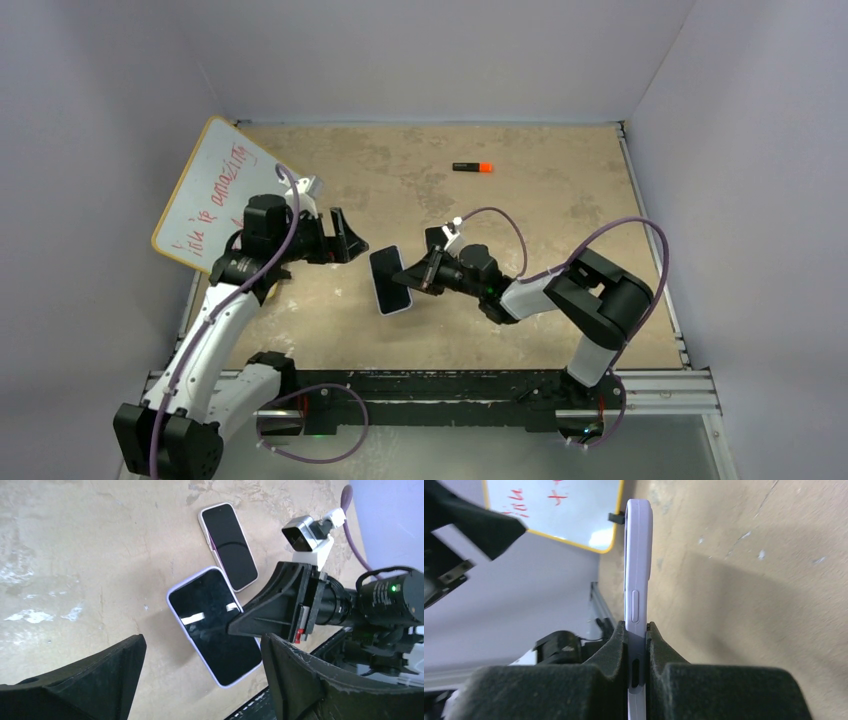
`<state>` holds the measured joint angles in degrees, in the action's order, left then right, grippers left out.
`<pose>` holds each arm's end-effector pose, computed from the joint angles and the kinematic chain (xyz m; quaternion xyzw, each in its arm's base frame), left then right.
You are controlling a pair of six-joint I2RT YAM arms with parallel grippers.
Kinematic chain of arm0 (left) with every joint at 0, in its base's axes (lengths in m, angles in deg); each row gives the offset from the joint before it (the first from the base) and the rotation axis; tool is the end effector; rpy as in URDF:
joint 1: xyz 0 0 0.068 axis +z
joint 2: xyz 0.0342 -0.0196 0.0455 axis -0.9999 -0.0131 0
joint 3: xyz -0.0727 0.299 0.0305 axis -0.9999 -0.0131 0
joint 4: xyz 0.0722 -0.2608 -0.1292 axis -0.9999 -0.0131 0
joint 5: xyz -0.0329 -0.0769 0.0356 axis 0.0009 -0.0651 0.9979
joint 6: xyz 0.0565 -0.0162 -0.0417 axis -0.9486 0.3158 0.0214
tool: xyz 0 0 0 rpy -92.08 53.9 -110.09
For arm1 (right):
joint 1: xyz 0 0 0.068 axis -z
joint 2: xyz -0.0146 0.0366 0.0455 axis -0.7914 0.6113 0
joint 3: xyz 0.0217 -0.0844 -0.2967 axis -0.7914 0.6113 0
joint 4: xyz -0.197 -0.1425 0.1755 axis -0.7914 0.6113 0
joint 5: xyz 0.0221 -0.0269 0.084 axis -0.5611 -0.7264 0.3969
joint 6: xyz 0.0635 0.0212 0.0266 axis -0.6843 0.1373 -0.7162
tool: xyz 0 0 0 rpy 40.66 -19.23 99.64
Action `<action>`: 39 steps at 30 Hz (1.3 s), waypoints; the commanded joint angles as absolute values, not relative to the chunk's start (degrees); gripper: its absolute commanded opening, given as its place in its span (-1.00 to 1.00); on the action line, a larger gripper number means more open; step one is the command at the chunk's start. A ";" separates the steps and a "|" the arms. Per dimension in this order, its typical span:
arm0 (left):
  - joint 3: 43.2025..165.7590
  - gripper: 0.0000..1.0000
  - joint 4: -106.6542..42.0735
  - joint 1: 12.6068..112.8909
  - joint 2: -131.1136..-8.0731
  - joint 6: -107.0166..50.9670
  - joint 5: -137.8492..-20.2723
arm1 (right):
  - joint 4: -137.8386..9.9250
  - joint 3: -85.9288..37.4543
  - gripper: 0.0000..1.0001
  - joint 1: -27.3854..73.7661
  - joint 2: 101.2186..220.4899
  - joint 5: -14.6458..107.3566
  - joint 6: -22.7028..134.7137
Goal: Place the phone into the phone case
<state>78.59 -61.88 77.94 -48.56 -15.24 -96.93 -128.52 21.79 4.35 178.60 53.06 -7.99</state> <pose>0.2295 -0.0727 0.3035 0.0042 0.8724 -0.3278 0.3624 0.2267 0.2735 0.1536 0.0627 0.7351 0.6225 0.2611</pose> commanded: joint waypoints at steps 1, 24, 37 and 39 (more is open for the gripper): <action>80.03 0.78 -63.69 78.17 -44.95 -21.27 -94.69 | -119.79 15.15 -1.00 3.90 178.64 50.33 0.44; 78.16 0.76 -62.69 78.17 -43.10 -20.09 -94.13 | -103.80 11.28 -0.16 2.66 180.27 48.32 6.14; 78.93 0.76 -61.96 78.17 -41.92 -17.62 -94.91 | -76.99 10.53 0.98 2.66 154.31 34.65 16.36; 79.35 0.76 -61.36 78.17 -41.88 -17.46 -96.28 | -72.72 10.84 0.98 2.66 148.88 31.37 17.39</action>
